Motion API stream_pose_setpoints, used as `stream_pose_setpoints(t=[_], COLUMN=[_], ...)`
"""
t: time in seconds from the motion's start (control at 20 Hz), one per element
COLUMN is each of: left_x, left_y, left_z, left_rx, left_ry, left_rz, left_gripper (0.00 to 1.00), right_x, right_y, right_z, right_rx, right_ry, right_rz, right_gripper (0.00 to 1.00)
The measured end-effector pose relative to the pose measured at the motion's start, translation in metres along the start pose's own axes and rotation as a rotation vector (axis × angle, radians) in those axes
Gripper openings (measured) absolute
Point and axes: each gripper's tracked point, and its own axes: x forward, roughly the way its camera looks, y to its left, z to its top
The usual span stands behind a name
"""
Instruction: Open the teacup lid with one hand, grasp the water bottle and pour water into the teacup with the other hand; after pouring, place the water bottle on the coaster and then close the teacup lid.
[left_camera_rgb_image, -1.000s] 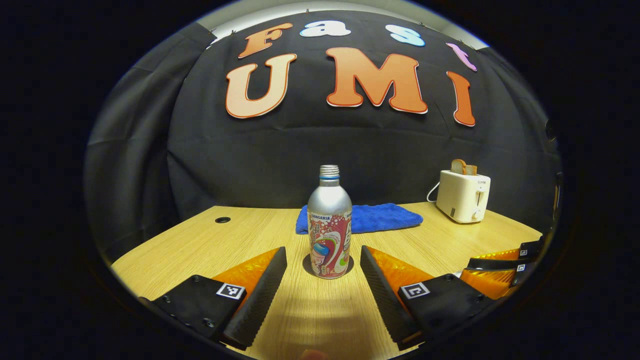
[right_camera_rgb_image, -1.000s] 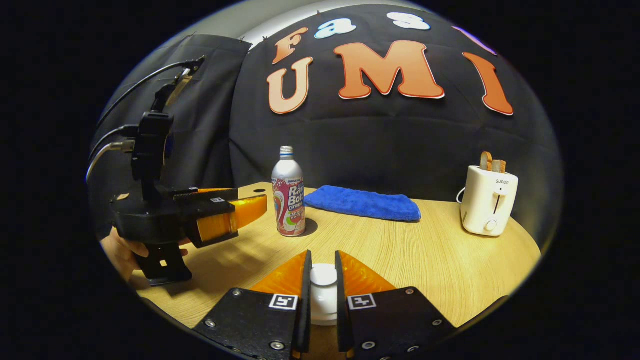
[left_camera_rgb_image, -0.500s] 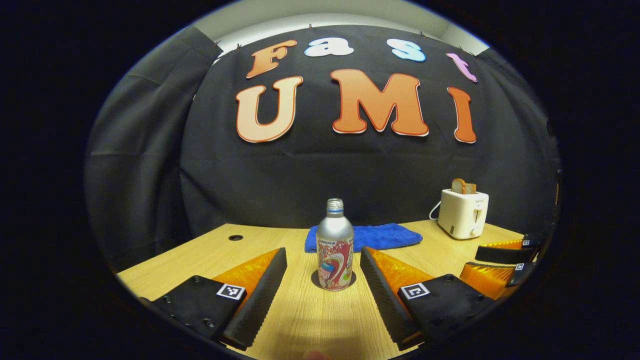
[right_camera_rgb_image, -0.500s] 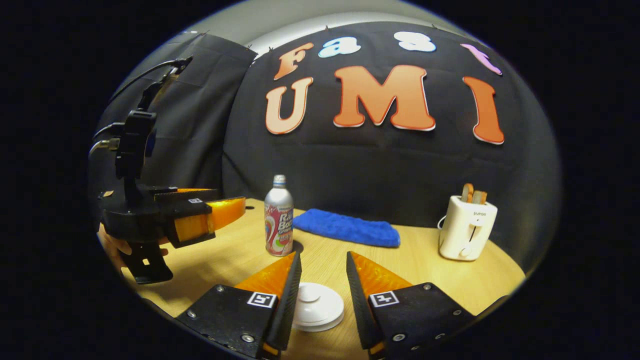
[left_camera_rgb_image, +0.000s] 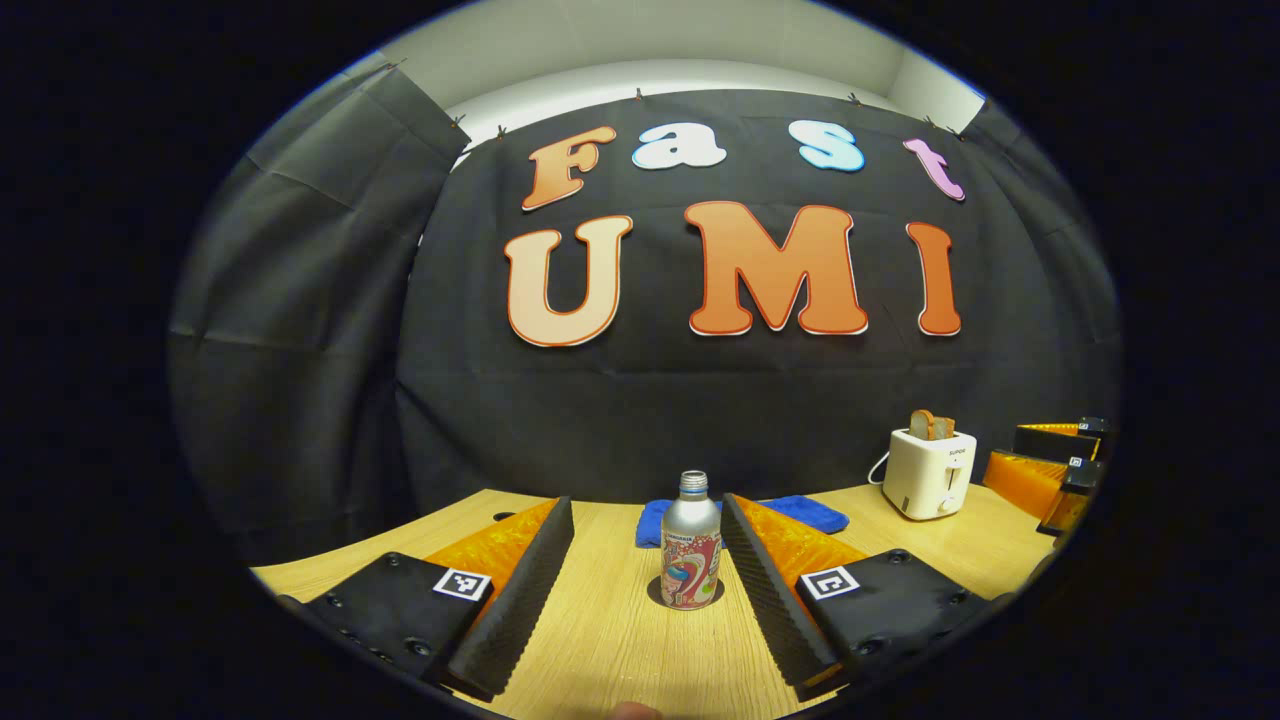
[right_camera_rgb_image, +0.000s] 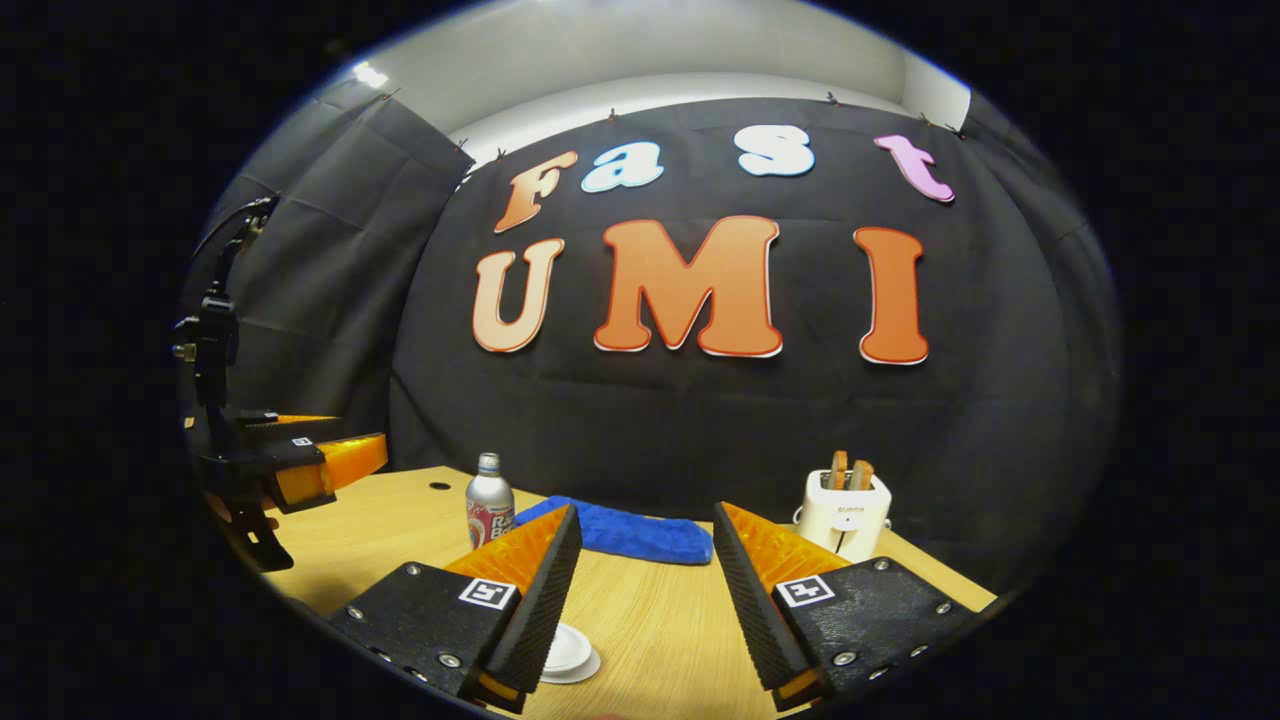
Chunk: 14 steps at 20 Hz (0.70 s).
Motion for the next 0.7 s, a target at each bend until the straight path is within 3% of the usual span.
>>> stream_pose_setpoints(t=[0.1,0.2,0.35,0.4,0.7], left_x=[-0.006,-0.013,-0.021,-0.022,-0.026], left_y=[0.000,-0.001,-0.002,-0.005,-0.004], left_z=[0.007,0.016,0.024,0.025,0.017], left_rx=[-0.001,0.010,0.014,0.011,0.006], left_ry=[-0.012,-0.029,-0.049,-0.051,-0.035], left_rz=[0.000,0.003,0.003,0.002,0.017], left_gripper=[0.93,0.97,0.93,0.96,0.93], right_x=[-0.004,-0.010,-0.014,-0.017,-0.021], right_y=[-0.011,-0.019,-0.027,-0.029,-0.042], right_z=[0.012,0.019,0.026,0.026,0.028], right_rx=[-0.011,-0.014,-0.014,-0.013,-0.021], right_ry=[-0.021,-0.030,-0.043,-0.044,-0.042], right_rz=[-0.027,-0.047,-0.065,-0.069,-0.088], right_gripper=[0.82,0.78,0.83,0.83,0.84])
